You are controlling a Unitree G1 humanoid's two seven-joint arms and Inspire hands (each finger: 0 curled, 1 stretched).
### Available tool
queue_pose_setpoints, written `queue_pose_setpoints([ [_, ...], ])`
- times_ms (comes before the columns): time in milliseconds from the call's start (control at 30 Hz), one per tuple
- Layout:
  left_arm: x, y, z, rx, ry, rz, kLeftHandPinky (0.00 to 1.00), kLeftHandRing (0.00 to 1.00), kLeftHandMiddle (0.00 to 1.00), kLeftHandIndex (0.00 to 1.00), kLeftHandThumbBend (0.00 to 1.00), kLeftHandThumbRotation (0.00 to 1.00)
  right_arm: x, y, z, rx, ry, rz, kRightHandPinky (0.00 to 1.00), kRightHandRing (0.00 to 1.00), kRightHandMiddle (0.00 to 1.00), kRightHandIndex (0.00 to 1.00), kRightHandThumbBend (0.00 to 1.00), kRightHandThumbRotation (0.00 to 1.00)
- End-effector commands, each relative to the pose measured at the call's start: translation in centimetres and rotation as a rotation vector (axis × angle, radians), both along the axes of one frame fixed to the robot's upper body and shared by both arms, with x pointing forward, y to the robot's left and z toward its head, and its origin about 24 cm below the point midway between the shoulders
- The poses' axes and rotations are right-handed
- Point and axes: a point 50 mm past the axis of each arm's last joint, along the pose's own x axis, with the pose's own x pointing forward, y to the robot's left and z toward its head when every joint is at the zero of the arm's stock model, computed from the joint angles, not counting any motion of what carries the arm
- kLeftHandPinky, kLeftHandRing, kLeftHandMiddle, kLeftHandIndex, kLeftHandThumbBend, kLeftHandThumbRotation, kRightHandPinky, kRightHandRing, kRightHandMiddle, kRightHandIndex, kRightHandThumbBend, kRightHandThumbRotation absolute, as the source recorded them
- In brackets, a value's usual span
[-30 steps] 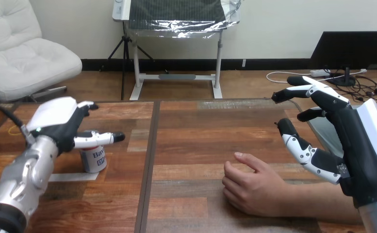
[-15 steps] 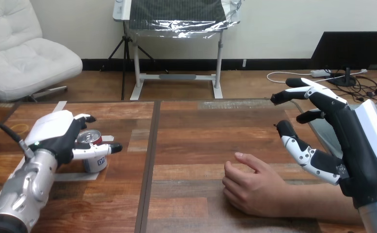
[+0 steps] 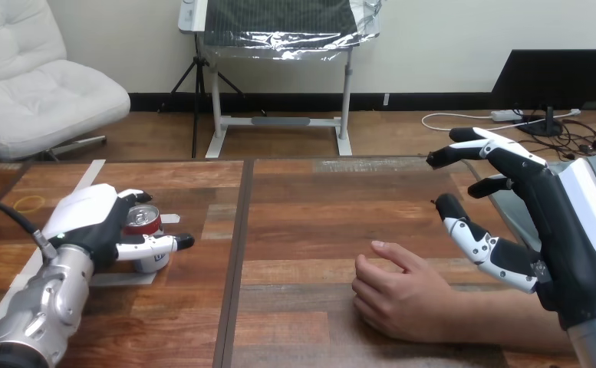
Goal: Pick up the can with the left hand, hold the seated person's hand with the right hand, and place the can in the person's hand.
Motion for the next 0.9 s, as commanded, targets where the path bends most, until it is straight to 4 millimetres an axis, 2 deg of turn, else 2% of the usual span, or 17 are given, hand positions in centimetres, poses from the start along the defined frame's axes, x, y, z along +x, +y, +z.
queue_pose_setpoints([
  [0,1.38,-0.77,1.85,-0.012,-0.083,-0.027,0.74,0.81,0.83,0.86,0.83,0.76,0.34,0.24,2.20,-0.016,-0.112,0.027,0.61,0.81,0.84,0.66,0.36,0.00],
  [867,1.30,-0.91,1.68,-0.005,-0.093,-0.038,0.73,0.79,0.82,0.85,0.83,0.75,0.34,0.12,2.25,-0.023,-0.105,0.033,0.61,0.80,0.83,0.65,0.36,0.00],
])
